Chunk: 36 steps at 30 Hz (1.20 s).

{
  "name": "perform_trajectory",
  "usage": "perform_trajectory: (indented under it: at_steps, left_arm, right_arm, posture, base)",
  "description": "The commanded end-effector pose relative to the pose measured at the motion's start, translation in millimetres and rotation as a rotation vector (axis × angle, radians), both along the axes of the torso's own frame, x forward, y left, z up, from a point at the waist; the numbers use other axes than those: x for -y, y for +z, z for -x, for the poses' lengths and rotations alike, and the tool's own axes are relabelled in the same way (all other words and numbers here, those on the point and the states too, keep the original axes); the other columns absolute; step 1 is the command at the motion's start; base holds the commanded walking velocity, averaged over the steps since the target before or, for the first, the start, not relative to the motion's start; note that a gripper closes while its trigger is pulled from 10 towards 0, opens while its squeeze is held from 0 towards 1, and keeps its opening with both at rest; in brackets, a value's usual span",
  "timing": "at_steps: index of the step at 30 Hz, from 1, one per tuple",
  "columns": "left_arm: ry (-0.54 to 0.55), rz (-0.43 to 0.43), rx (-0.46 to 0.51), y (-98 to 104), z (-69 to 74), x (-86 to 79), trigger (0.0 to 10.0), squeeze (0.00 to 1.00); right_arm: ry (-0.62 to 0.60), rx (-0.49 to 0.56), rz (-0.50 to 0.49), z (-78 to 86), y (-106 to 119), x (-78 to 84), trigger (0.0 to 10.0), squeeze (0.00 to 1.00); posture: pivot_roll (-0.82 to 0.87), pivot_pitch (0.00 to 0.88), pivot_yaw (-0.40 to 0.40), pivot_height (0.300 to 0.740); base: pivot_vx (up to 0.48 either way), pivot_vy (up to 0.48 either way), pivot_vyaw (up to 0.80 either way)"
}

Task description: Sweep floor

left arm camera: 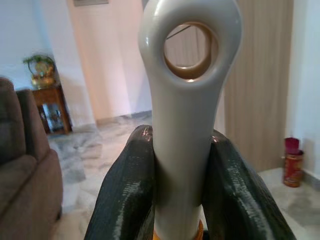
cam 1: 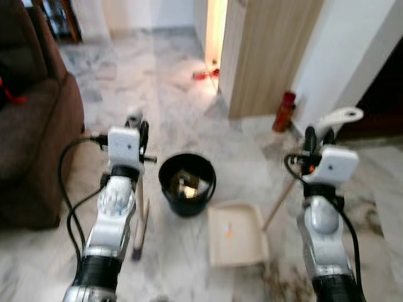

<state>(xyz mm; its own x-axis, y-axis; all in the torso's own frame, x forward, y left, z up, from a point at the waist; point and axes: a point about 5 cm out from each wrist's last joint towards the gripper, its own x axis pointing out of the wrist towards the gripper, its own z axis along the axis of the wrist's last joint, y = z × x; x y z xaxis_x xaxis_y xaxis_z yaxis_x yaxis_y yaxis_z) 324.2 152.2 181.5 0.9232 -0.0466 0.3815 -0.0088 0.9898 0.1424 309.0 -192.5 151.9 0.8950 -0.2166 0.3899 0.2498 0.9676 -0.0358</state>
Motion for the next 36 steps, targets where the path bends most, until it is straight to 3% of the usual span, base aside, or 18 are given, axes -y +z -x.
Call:
perform_trajectory:
  at_steps: [1, 15, 36]
  left_arm:
    - [-0.002, -0.019, 0.047, 11.5, -0.8, 0.6, 10.0, 0.0]
    - [-0.031, 0.023, 0.031, 3.6, -5.3, 14.8, 10.0, 0.0]
    - [-0.041, 0.036, 0.023, 1.9, -6.5, 15.6, 10.0, 0.0]
  right_arm:
    - [0.0, 0.06, 0.018, -1.0, 14.2, 0.7, 10.0, 0.0]
    - [-0.001, 0.014, -0.044, -5.2, 7.2, 5.8, 10.0, 0.0]
    - [-0.002, -0.014, -0.085, -7.1, 2.2, 7.0, 10.0, 0.0]
  posture:
    - [0.11, 0.073, -0.047, 0.74]
    - [0.09, 0.07, -0.066, 0.74]
    - [0.1, 0.077, -0.064, 0.74]
  base:
    - [0.0, 0.0, 0.0]
    - [0.0, 0.0, 0.0]
    - [0.0, 0.0, -0.79]
